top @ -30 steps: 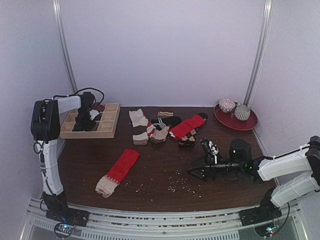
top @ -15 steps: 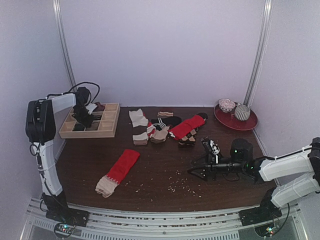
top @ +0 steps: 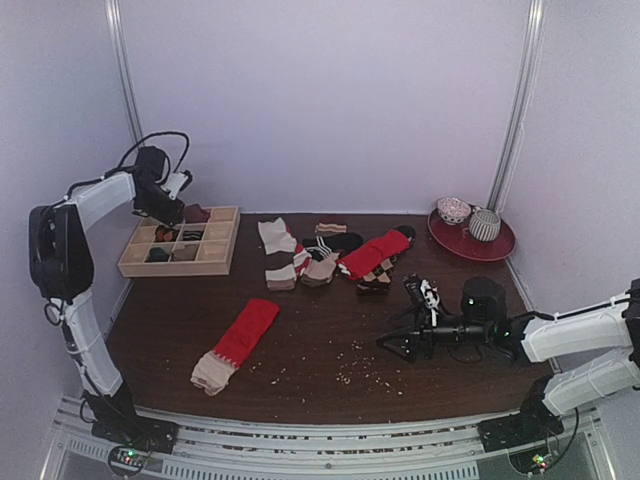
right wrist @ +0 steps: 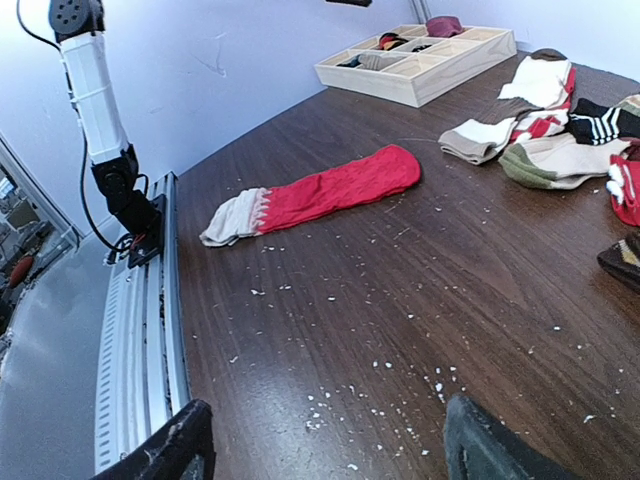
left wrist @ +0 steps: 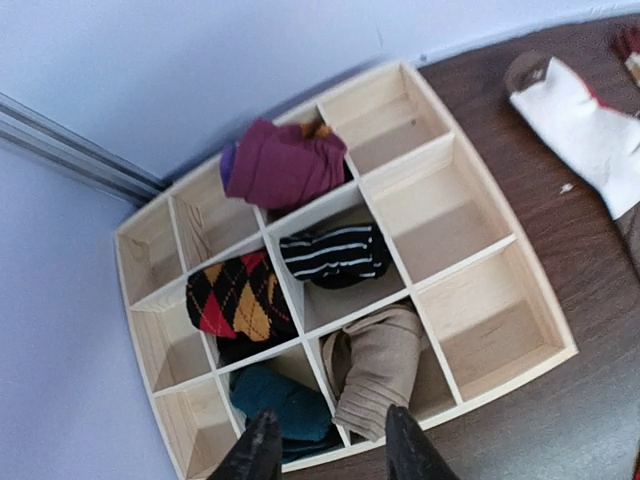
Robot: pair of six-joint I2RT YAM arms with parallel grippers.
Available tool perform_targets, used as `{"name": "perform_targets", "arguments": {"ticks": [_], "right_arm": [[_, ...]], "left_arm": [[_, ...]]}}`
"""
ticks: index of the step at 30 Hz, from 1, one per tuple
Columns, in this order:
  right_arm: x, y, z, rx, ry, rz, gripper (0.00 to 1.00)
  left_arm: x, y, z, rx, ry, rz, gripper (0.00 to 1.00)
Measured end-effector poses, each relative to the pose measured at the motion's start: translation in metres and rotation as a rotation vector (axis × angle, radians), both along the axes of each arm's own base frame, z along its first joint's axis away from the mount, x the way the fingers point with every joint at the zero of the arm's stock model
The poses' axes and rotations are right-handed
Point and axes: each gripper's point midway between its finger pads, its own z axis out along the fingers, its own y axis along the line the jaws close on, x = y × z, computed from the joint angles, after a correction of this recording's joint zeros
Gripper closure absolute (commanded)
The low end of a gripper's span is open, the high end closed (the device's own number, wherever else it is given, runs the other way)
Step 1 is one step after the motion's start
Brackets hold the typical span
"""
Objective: Roll the socks
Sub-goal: Roll the sock at the center of the board.
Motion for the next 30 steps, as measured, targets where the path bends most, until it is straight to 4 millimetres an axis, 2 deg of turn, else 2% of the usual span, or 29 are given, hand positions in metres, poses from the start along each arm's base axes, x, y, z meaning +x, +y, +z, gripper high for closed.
{"name": "perform_targets", "arguments": {"ticks": [1, 2, 3, 4, 8, 11, 13, 17, 19, 22, 26, 30], "right_arm": [[0.003, -0.002, -0.001, -0.010, 0.003, -0.019, 0.01], [0.006, -0.004, -0.001, -0.018, 0.004, -0.040, 0.00], [0.008, -0.006, -0.001, -0.026, 0.001, -0.056, 0.00], [0.011, -0.007, 0.001, -0.033, -0.006, -0.073, 0.00], [0.029, -0.011, 0.016, -0.077, -0.031, -0.153, 0.00], [0.049, -0.019, 0.029, -0.124, -0.052, -0.263, 0.00], [0.061, -0.028, 0.037, -0.150, -0.067, -0.339, 0.00], [0.084, -0.069, 0.052, -0.209, -0.118, -0.602, 0.00], [0.091, -0.092, 0.063, -0.210, -0.141, -0.730, 0.00], [0.093, -0.116, 0.079, -0.187, -0.176, -0.852, 0.00], [0.094, -0.127, 0.084, -0.175, -0.180, -0.912, 0.00], [0.095, -0.116, 0.074, -0.166, -0.135, -0.879, 0.09]], "left_arm": [[-0.004, -0.003, 0.015, -0.019, -0.039, -0.008, 0.61], [-0.008, -0.006, 0.028, -0.036, -0.076, -0.017, 0.55], [-0.013, -0.009, 0.046, -0.057, -0.128, -0.026, 0.47], [-0.018, -0.013, 0.065, -0.083, -0.193, -0.037, 0.32], [-0.040, -0.026, 0.130, -0.167, -0.425, -0.087, 0.02], [-0.053, -0.033, 0.159, -0.225, -0.567, -0.116, 0.02], [-0.056, -0.035, 0.166, -0.252, -0.627, -0.118, 0.02], [-0.052, -0.033, 0.169, -0.340, -0.693, -0.060, 0.02], [-0.049, -0.030, 0.173, -0.385, -0.711, -0.016, 0.02], [-0.048, -0.027, 0.182, -0.442, -0.744, 0.025, 0.02], [-0.051, -0.031, 0.189, -0.496, -0.760, 0.020, 0.02], [-0.070, -0.039, 0.188, -0.549, -0.753, -0.011, 0.02]]}}
